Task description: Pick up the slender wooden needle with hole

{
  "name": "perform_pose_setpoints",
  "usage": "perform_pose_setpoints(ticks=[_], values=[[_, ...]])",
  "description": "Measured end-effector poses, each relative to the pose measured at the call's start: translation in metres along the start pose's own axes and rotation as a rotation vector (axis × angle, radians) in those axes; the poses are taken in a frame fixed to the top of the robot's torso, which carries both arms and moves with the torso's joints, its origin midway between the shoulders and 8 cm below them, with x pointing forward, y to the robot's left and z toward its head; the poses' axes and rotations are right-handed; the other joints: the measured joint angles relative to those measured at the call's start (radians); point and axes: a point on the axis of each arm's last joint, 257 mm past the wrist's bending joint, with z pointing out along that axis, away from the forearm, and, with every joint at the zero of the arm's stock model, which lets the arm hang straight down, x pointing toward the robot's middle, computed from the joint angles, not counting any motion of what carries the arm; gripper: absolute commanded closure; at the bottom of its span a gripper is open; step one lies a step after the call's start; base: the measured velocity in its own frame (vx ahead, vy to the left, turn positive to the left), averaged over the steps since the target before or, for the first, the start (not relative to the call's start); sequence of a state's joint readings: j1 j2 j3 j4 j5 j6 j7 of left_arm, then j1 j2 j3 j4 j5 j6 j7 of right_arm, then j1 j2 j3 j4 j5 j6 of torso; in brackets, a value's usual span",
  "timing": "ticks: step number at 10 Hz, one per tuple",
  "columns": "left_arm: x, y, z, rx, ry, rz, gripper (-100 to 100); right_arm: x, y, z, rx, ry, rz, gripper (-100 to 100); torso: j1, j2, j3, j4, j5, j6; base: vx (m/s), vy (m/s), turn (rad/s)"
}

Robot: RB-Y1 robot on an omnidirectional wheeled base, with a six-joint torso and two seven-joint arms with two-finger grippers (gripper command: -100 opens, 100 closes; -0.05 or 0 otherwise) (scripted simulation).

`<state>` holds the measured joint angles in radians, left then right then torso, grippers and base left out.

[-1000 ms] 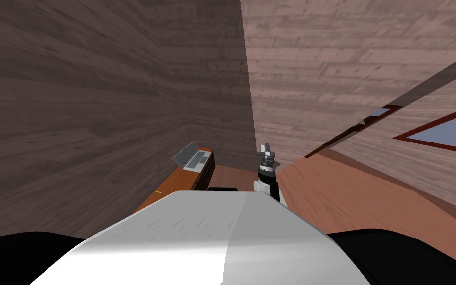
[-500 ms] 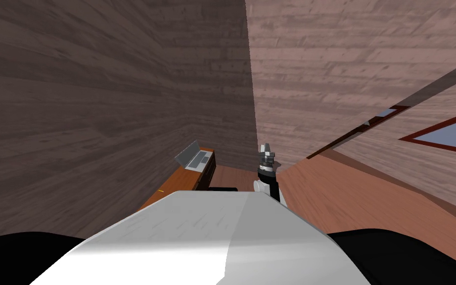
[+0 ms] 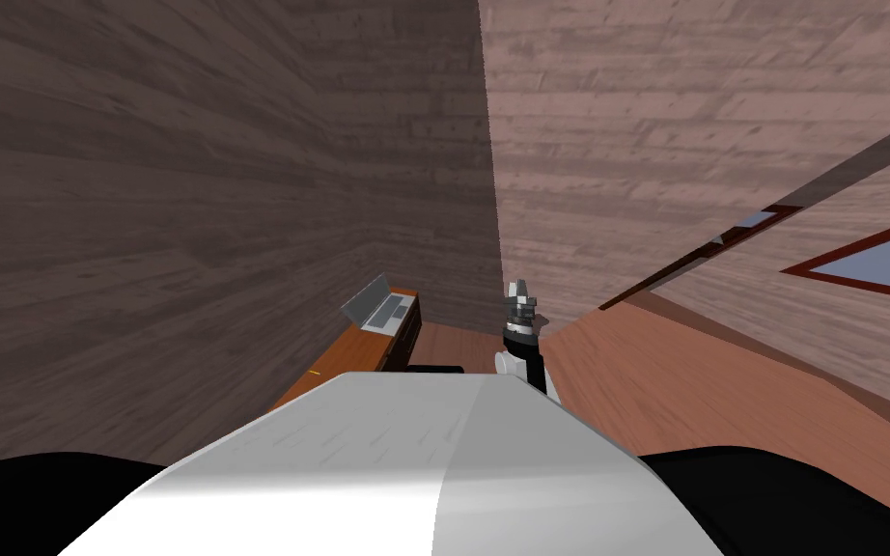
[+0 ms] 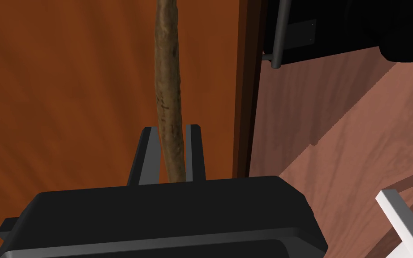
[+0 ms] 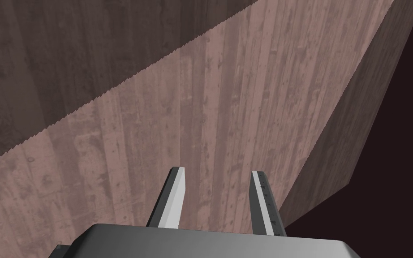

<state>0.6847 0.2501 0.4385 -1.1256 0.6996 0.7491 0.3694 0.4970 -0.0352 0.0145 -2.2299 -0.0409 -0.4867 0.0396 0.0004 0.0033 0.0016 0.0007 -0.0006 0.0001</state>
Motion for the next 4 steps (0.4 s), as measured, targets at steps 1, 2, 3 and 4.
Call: perform_pose_setpoints(ticks=[1, 2, 3, 4], values=[[-0.003, -0.006, -0.005, 0.003, 0.001, -0.003, 100, 0.0, 0.0, 0.0, 0.0, 0.0, 0.0, 0, -0.001, 0.0, 0.0, 0.0, -0.001, 0.0, -0.005, -0.049, -0.061], [-0.005, -0.011, -0.01, 0.005, 0.001, -0.006, 100, 0.0, 0.0, 0.0, 0.0, 0.0, 0.0, 0, -0.003, 0.0, 0.0, 0.0, -0.001, 0.0, -0.003, -0.058, -0.028], [-0.008, -0.014, -0.015, 0.006, 0.002, -0.009, 100, 0.0, 0.0, 0.0, 0.0, 0.0, 0.0, 0, -0.004, 0.0, 0.0, 0.0, -0.001, 0.0, -0.001, -0.025, 0.003], [-0.008, -0.014, -0.016, 0.004, 0.001, -0.009, 0, 0.0, 0.0, 0.0, 0.0, 0.0, 0.0, 0, -0.002, 0.0, 0.0, 0.0, 0.0, 0.0, 0.0, -0.005, 0.002]])
